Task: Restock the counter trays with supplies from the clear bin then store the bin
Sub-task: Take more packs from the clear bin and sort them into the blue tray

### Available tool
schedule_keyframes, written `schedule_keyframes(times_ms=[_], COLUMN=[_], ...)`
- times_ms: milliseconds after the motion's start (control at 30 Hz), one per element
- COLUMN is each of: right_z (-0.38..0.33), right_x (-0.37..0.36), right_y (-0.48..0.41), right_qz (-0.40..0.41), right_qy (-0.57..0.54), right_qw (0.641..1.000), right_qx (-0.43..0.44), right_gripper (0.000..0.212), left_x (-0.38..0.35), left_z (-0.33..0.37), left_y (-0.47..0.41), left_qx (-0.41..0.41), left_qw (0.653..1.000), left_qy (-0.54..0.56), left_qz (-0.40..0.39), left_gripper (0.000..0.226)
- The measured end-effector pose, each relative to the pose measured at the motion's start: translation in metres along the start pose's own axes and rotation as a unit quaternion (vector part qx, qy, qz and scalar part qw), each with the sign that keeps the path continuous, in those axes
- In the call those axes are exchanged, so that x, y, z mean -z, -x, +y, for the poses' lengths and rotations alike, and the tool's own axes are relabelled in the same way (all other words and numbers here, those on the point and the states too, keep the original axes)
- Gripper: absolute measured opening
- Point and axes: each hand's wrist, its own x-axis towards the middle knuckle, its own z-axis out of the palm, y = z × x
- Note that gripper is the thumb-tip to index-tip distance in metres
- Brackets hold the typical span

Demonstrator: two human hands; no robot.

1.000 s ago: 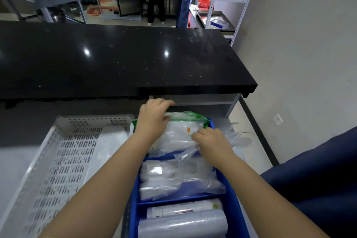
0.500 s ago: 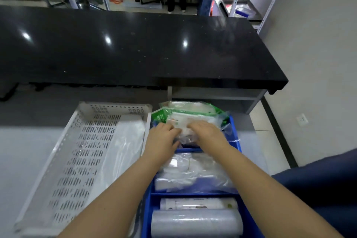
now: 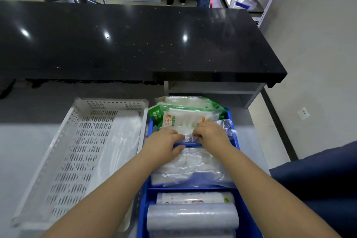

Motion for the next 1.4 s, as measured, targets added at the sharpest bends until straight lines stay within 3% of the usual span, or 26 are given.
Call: schedule_keyframes(times_ms=[100,300,367,533,700,900,1133,1400], right_z=[0.002,0.012,0.009,-0.020,-0.085,-0.202,-0.405,-0.637], right_x=[0.004,0.014,0.020,0.053,0.075,0.070,0.018,-0.079], right_y=[-0.006,0.012,0.014,0.002,-0.019,-0.030,-0.007,0.047], right_qz=[-0.079,-0.147,-0.158,-0.036,0.016,0.005,0.011,-0.049], right_qy=[-0.010,-0.077,-0.068,-0.017,-0.014,0.031,0.015,-0.011], right_qw=[0.995,0.984,0.983,0.999,0.987,0.957,0.904,0.844], right_qx=[-0.054,-0.062,-0.056,0.035,0.156,0.288,0.426,0.533], right_gripper=[0.026,0.028,0.030,0.033,0.034,0.042,0.038,0.034], left_x=[-0.006,0.000,0.006,0.032,0.065,0.083,0.079,0.047], left_z=[0.004,0.009,0.010,0.014,-0.002,-0.051,-0.125,-0.198], left_y=[-0.005,-0.003,0.003,0.027,0.075,0.188,0.387,0.619], left_qx=[0.035,0.040,0.037,0.048,0.148,0.291,0.440,0.569], left_qw=[0.995,0.993,0.996,0.995,0.968,0.907,0.836,0.748], left_qy=[-0.057,-0.052,-0.045,-0.044,-0.026,-0.018,-0.031,-0.027], left_qz=[-0.075,-0.097,-0.060,0.075,0.203,0.303,0.326,0.341], left_gripper=[0.045,0.043,0.040,0.040,0.033,0.029,0.032,0.034])
